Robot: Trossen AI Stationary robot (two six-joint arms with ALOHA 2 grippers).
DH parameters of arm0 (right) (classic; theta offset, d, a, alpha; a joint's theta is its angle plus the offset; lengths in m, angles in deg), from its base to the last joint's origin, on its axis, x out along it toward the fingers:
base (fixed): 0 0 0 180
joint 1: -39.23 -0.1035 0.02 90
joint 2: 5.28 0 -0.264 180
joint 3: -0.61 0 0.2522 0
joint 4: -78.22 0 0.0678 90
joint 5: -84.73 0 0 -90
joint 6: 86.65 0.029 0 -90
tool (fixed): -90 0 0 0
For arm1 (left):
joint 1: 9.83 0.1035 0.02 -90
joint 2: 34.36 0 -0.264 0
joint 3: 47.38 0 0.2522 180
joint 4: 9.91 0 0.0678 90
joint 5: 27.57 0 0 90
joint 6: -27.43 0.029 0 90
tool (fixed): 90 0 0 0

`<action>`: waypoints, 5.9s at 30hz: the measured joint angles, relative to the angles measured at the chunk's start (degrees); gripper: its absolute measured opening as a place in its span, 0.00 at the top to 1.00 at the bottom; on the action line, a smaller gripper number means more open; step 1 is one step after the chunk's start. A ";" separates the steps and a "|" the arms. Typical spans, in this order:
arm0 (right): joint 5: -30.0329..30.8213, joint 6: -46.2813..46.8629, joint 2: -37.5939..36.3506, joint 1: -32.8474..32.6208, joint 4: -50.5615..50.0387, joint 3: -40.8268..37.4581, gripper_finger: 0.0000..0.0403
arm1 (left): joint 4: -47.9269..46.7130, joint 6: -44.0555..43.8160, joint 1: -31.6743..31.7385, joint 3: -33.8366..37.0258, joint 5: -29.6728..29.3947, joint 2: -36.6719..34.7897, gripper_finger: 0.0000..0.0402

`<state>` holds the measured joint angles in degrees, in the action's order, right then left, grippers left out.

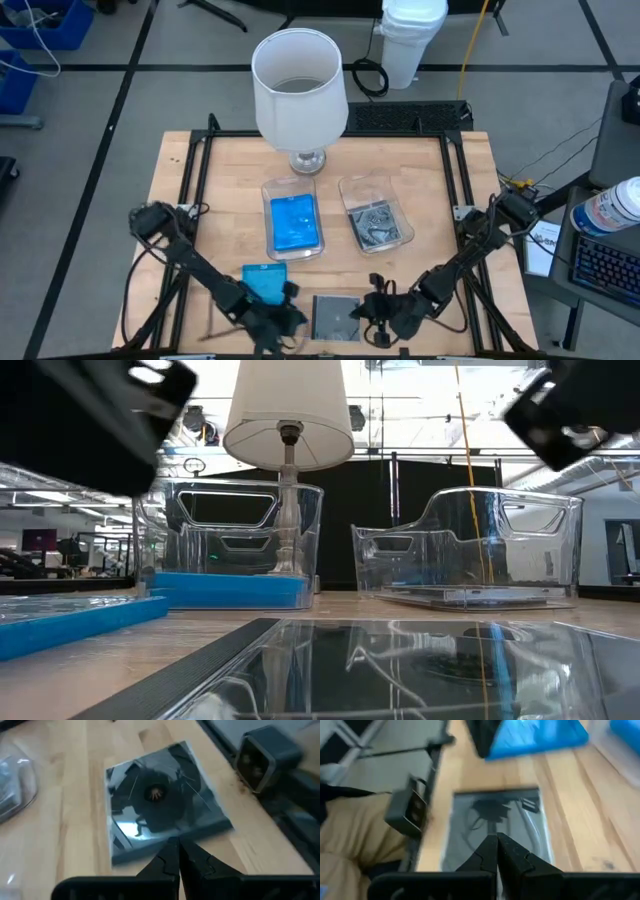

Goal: Pick & place jewel cases by type
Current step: Put the black CD case into the right transparent bin

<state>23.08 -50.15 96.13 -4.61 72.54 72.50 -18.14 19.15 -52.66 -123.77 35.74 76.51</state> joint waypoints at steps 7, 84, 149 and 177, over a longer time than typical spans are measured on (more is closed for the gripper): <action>4.98 5.33 0.09 -6.81 -4.00 0.00 1.00 | -18.27 2.72 3.38 -15.42 0.09 9.36 0.90; 4.46 -10.15 4.70 3.07 -10.71 5.18 1.00 | -22.96 1.06 -2.91 -18.43 -1.42 9.01 0.73; -17.21 -4.17 4.90 10.10 -1.44 -4.61 1.00 | -23.49 6.90 0.38 -18.25 -20.15 14.78 0.50; -17.92 -7.18 5.20 9.55 3.96 -4.72 1.00 | -25.12 14.09 -1.13 -18.40 -21.73 14.51 0.80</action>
<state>5.16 -57.33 101.33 4.95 76.50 67.78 -43.26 33.23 -53.79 -142.18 14.01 91.02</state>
